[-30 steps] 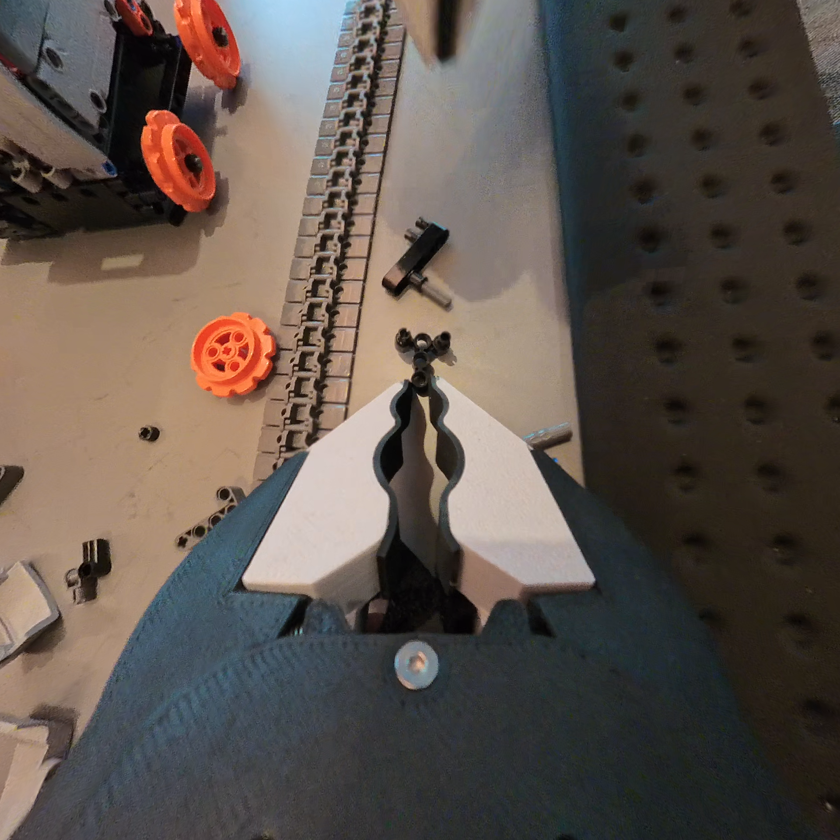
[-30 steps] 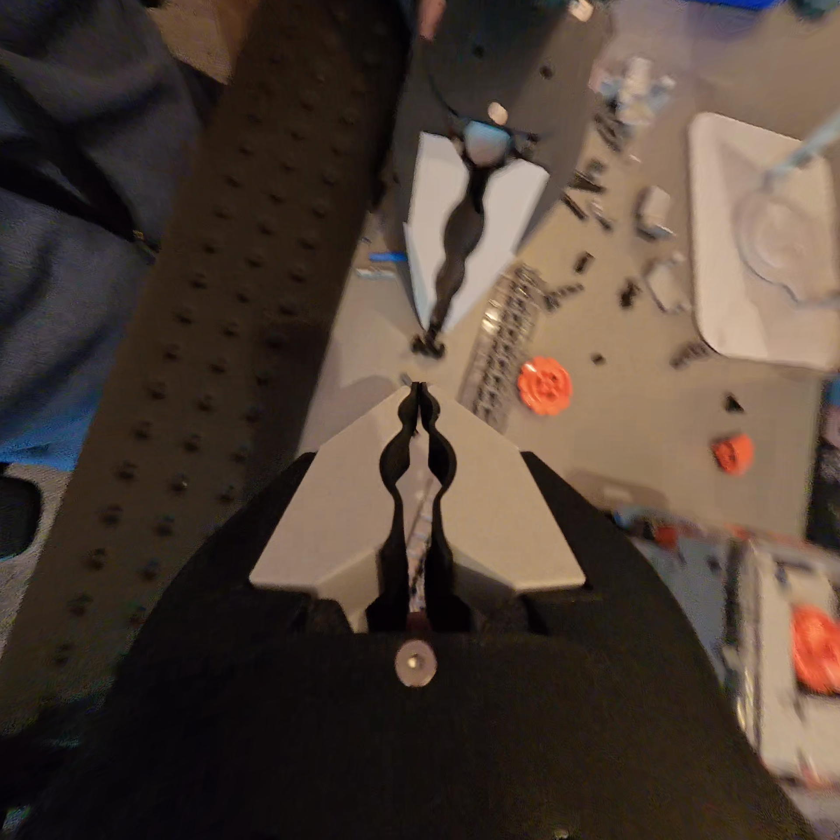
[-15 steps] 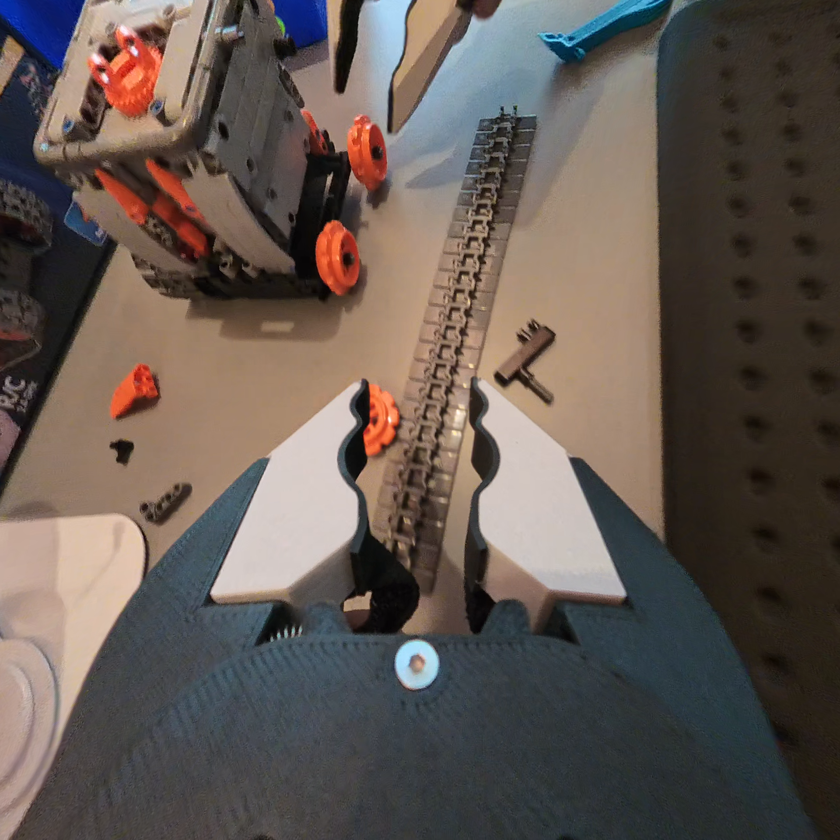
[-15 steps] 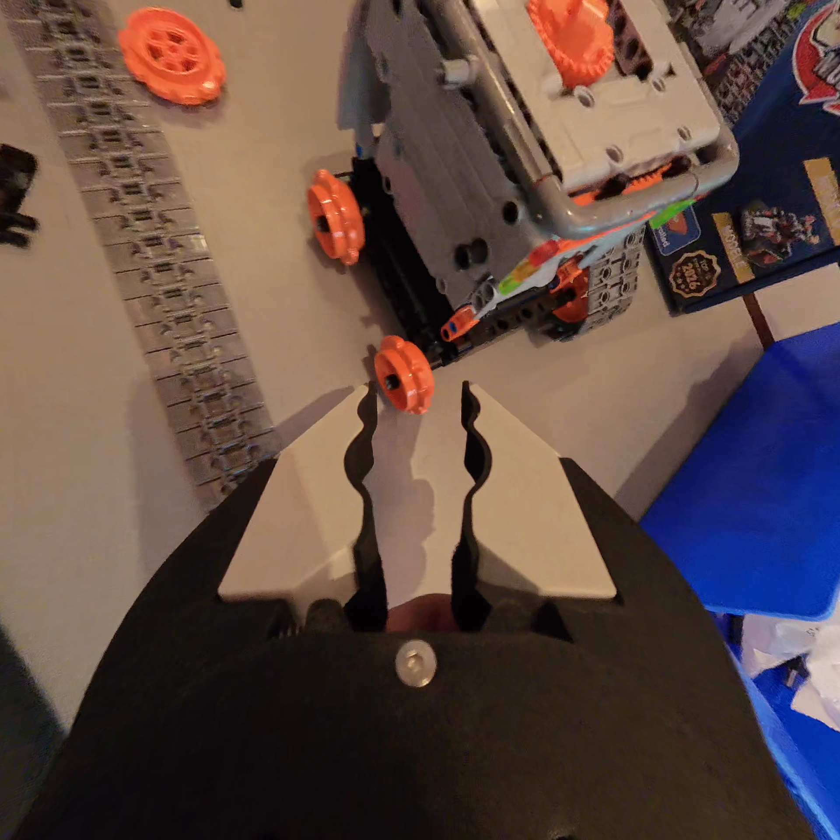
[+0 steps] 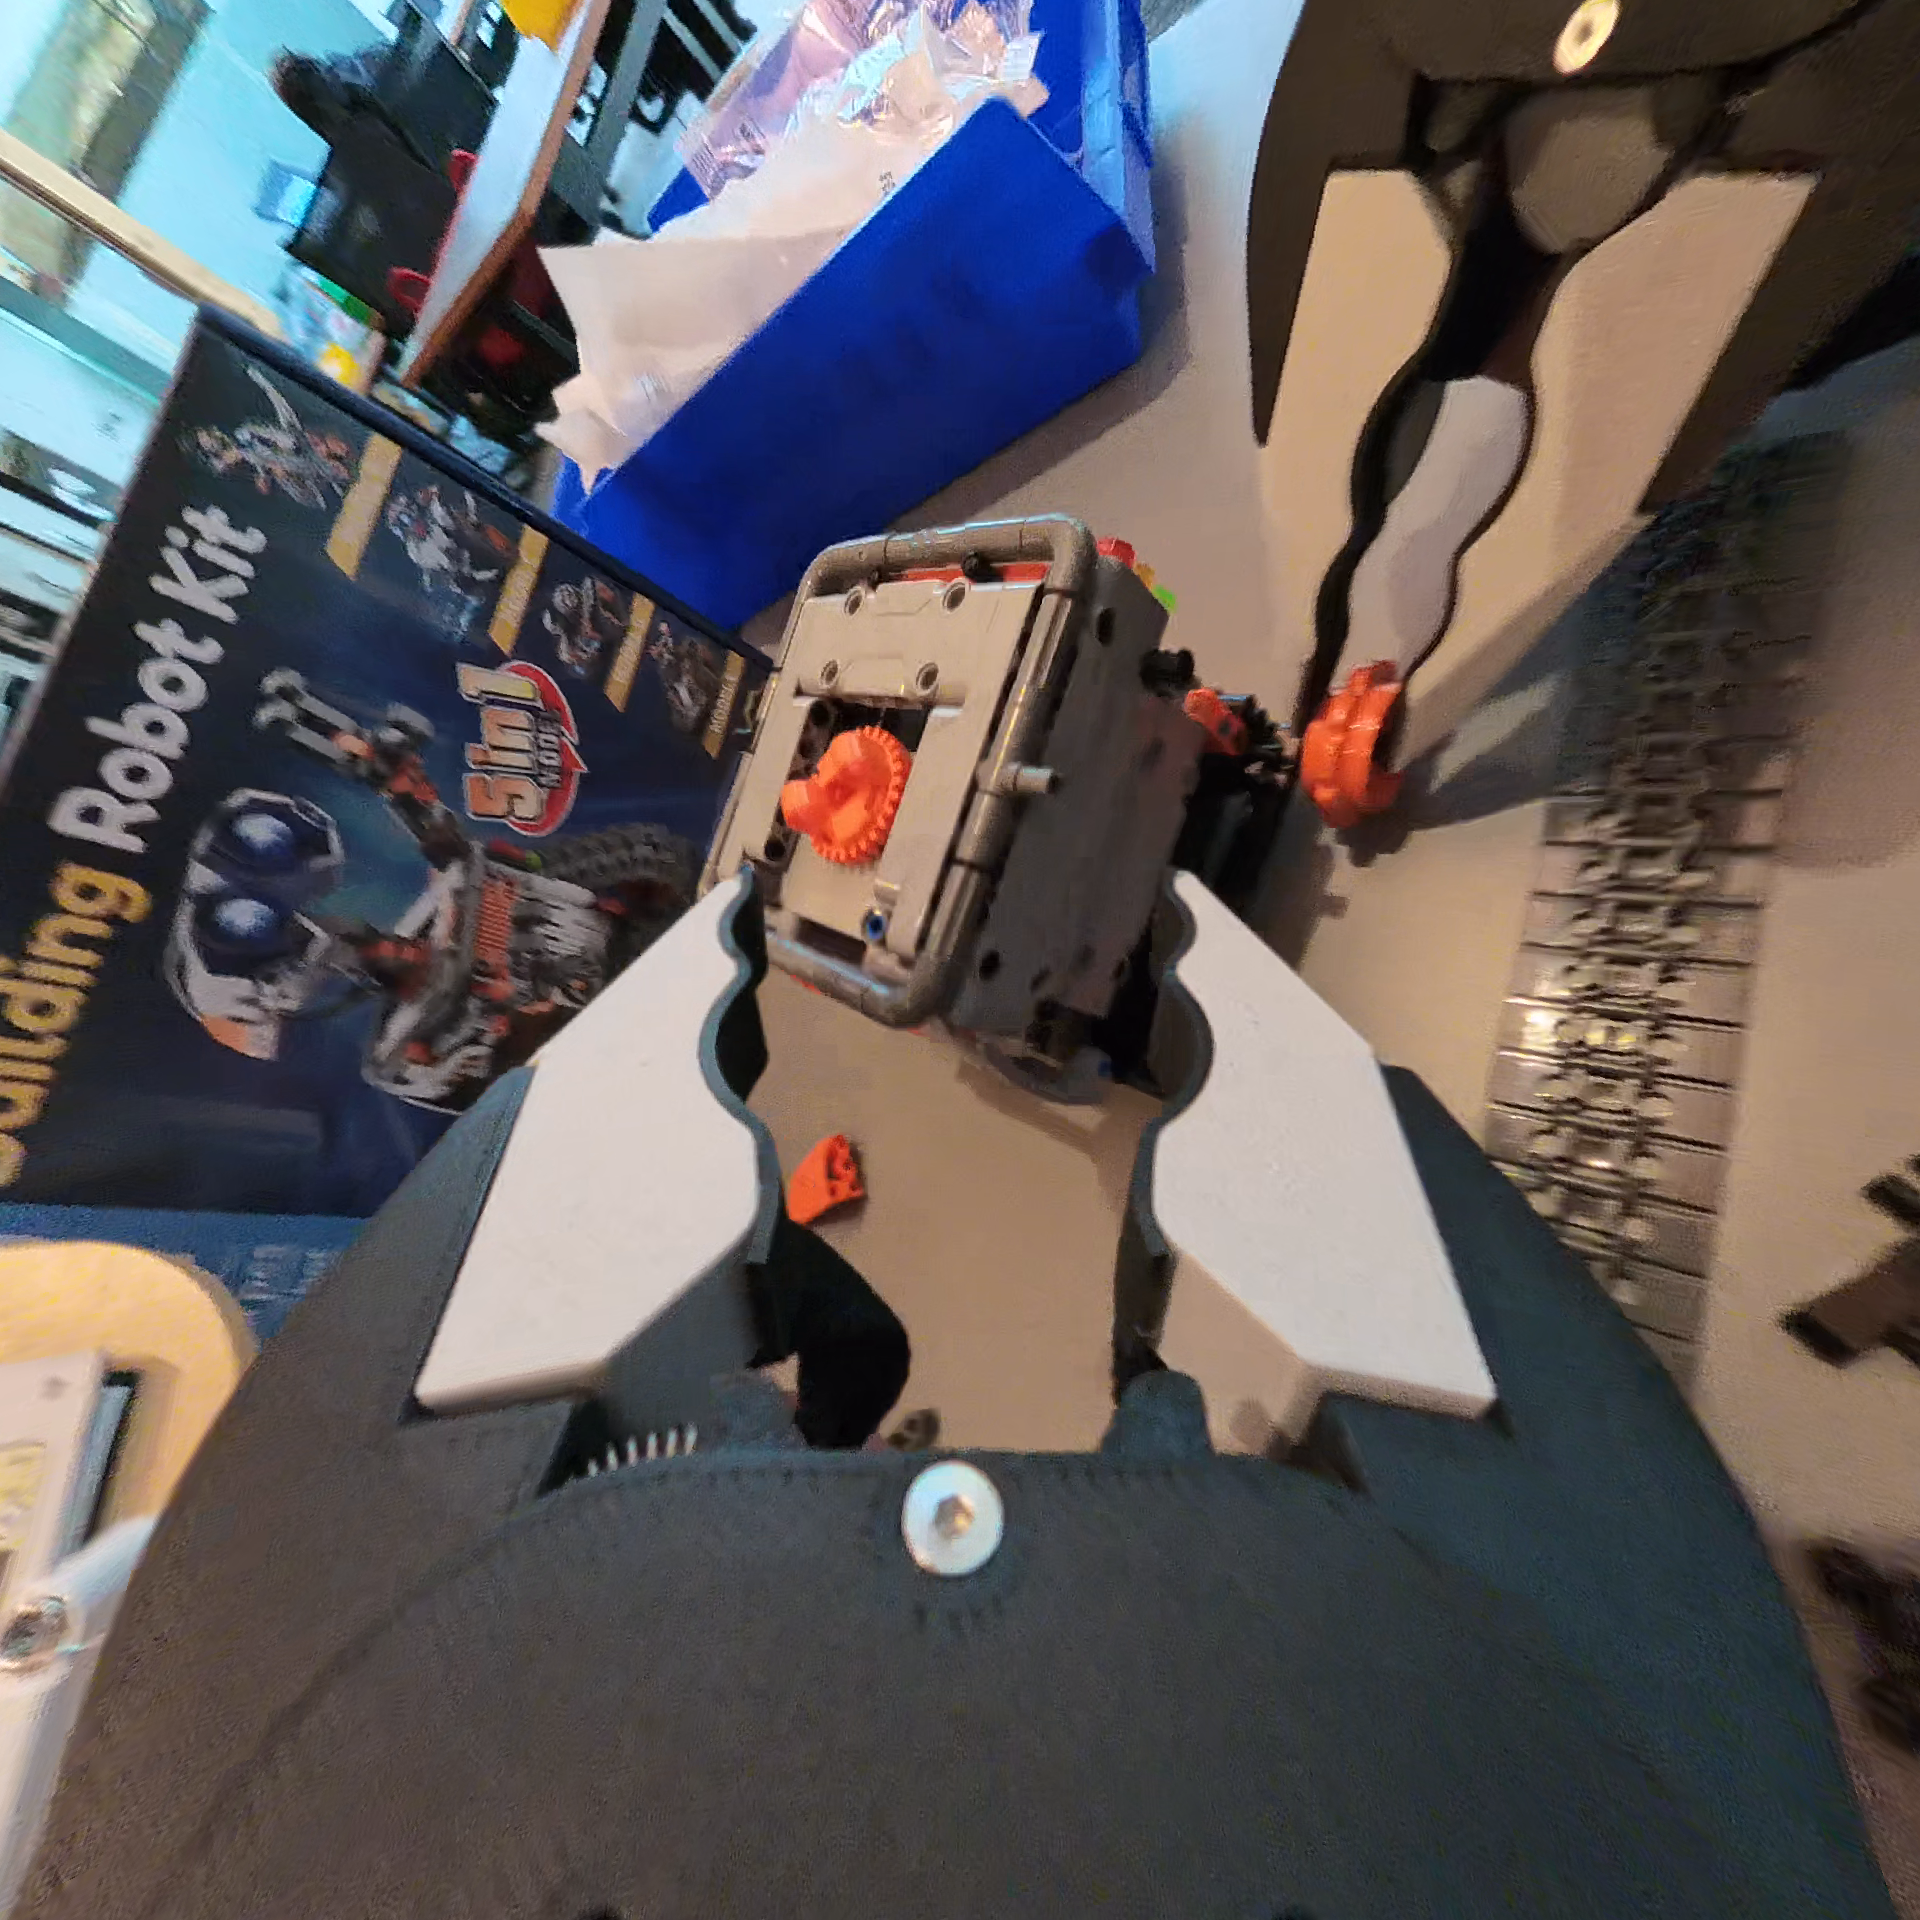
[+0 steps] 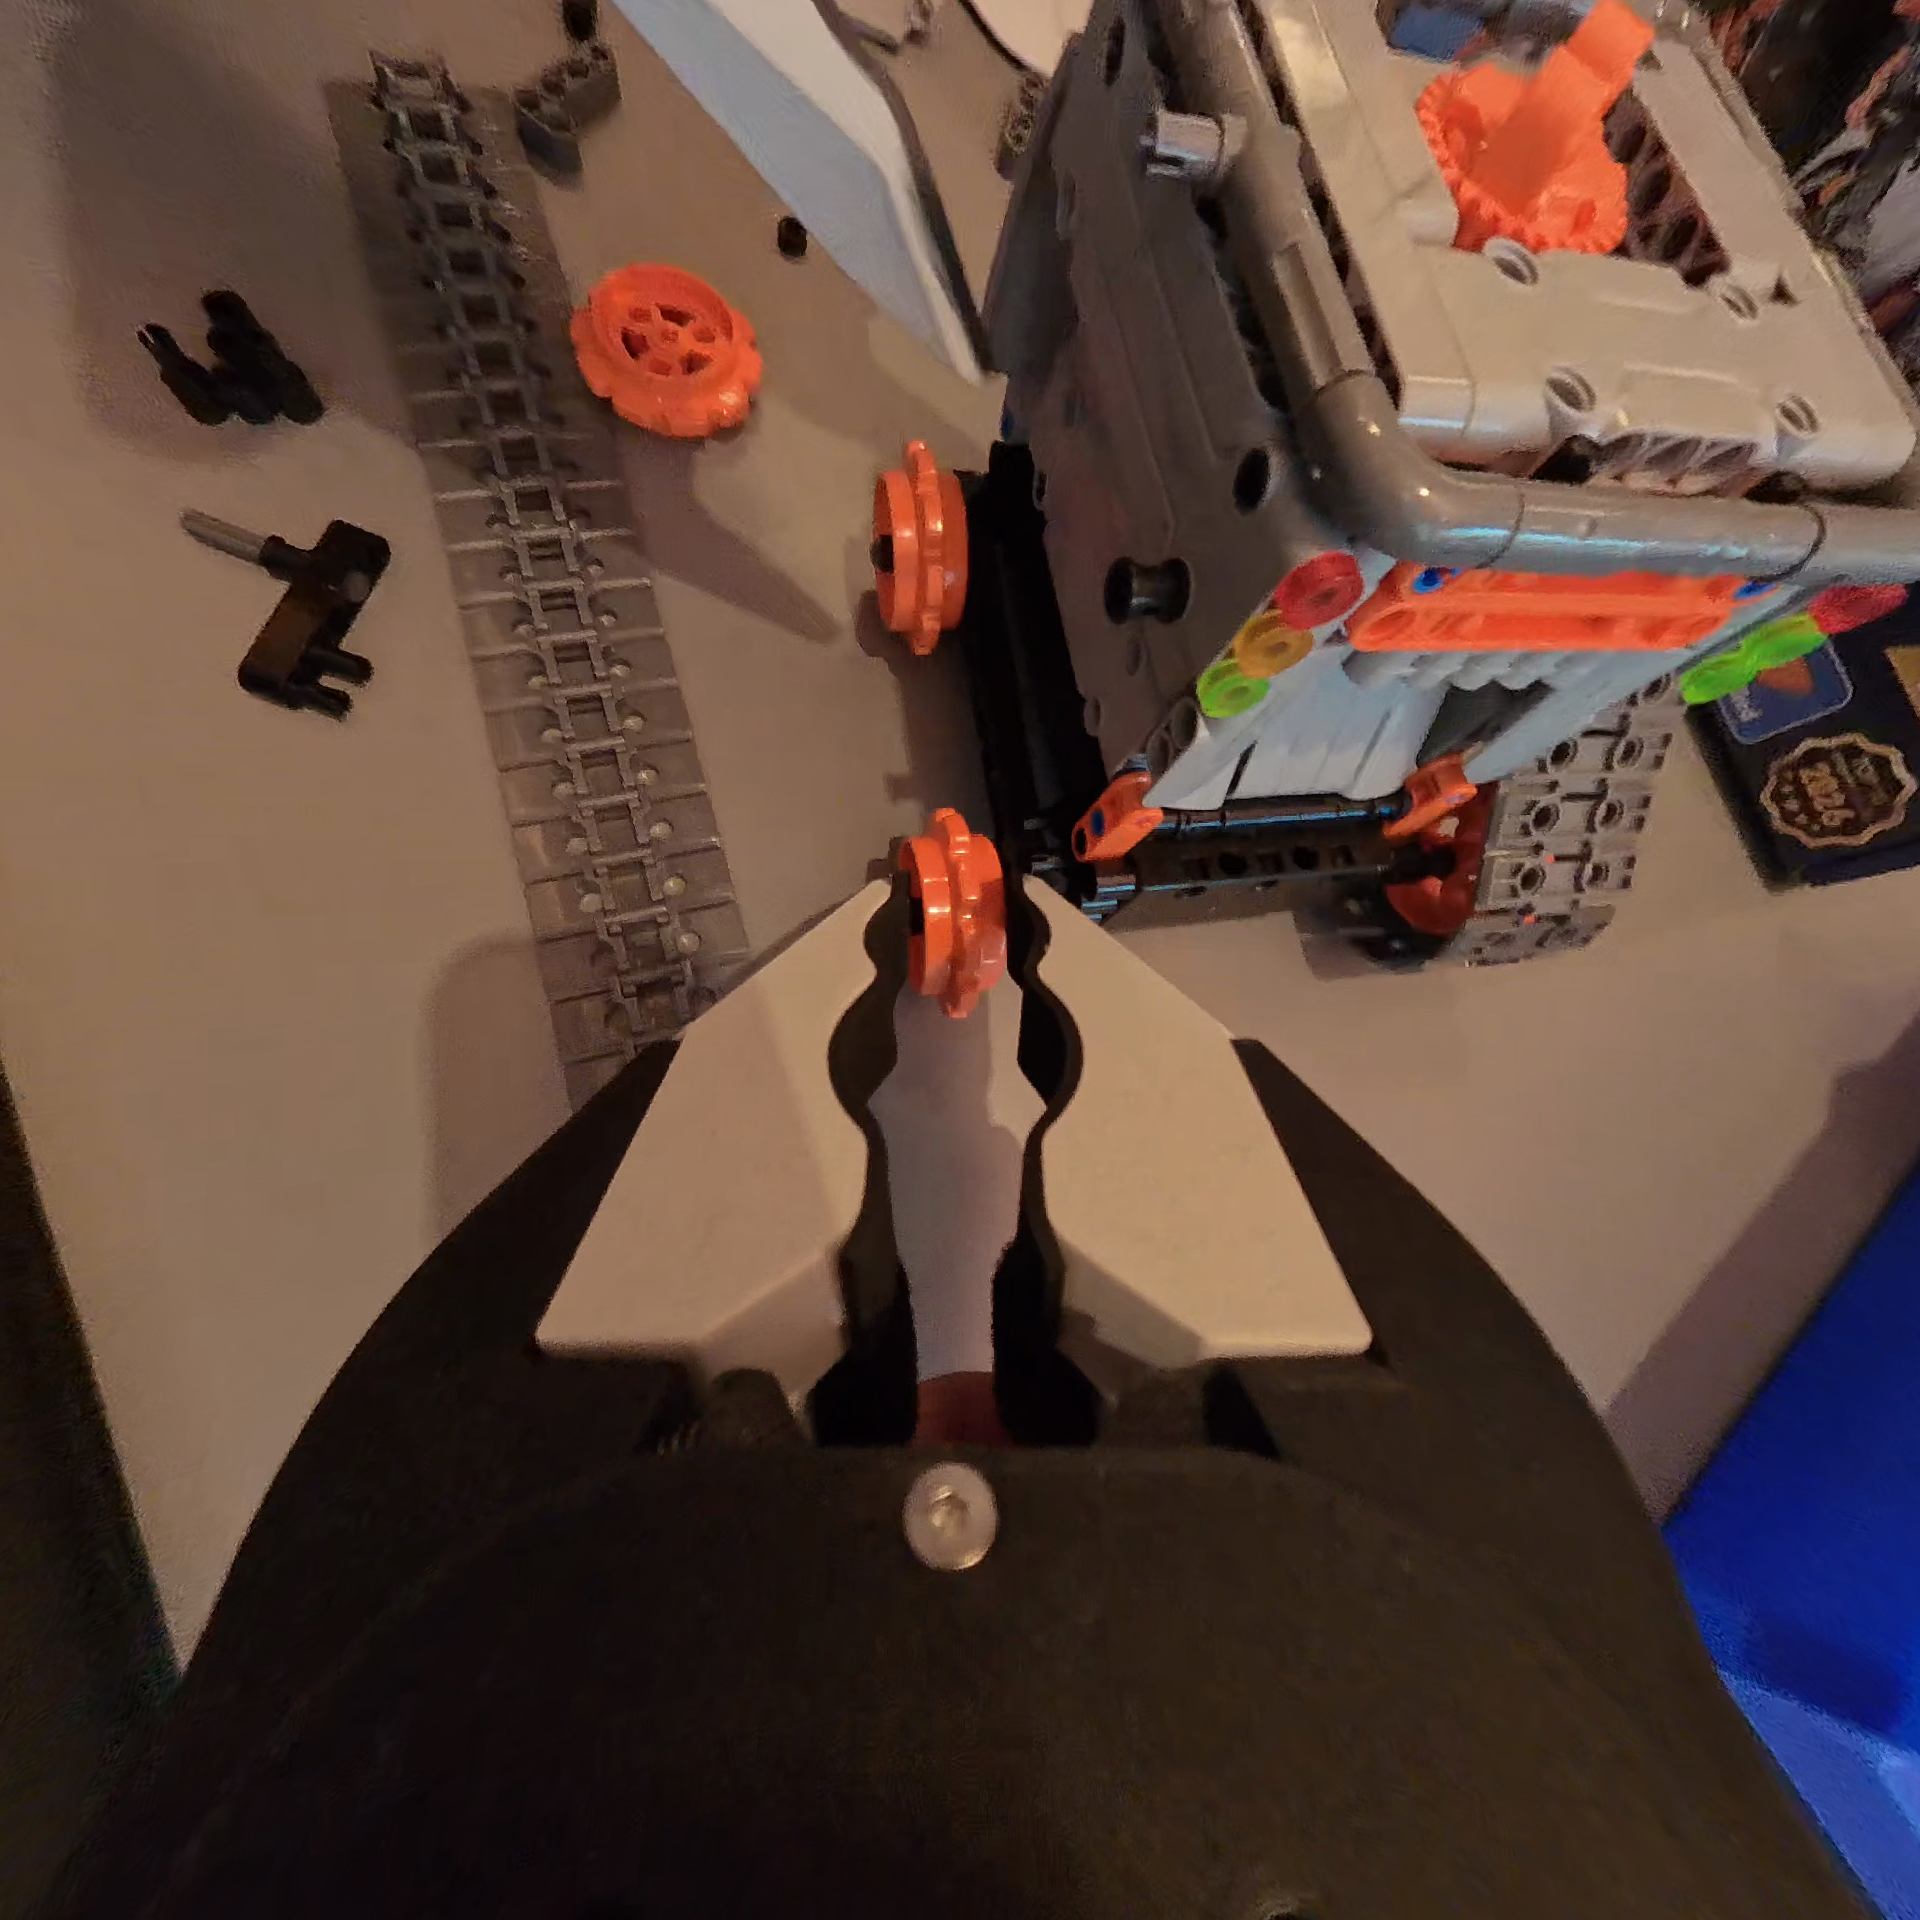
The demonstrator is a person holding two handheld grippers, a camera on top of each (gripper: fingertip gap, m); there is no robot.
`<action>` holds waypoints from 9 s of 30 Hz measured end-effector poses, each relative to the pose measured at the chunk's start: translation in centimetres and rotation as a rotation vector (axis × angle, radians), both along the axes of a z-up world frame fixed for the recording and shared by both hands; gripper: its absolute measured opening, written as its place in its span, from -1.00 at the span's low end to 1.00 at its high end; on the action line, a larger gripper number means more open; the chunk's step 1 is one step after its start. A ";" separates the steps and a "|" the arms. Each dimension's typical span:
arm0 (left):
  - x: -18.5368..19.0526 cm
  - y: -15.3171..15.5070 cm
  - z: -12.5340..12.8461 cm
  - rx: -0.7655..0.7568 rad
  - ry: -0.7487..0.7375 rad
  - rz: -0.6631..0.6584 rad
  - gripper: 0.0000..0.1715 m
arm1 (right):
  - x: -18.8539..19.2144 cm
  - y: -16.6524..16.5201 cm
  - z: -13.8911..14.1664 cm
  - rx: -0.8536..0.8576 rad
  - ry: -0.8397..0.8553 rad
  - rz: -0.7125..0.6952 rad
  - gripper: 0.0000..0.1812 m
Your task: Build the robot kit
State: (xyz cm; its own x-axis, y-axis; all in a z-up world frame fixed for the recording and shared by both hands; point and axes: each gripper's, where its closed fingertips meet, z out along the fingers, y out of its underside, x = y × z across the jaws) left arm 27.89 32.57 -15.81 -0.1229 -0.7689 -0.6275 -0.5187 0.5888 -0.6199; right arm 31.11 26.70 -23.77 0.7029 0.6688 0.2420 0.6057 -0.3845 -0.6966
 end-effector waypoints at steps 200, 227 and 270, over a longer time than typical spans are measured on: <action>0.1 -0.8 -6.0 -0.562 0.084 -0.265 -0.59 | -3.8 2.6 1.1 0.206 -0.109 -0.128 -0.95; 0.7 -0.2 -6.3 -0.527 0.049 -0.242 -0.62 | -1.8 2.4 1.7 0.222 -0.064 -0.160 -0.94; 1.3 -0.8 -6.3 -0.553 0.034 -0.228 -0.62 | -2.4 1.8 3.2 0.363 -0.157 -0.138 -0.94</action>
State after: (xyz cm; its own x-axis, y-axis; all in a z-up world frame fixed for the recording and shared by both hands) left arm 29.22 31.79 -22.10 -0.3360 -0.9322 -0.1345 -0.4422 0.2822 -0.8514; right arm 28.72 28.53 -20.57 0.7156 0.4226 0.5563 0.6754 -0.2153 -0.7053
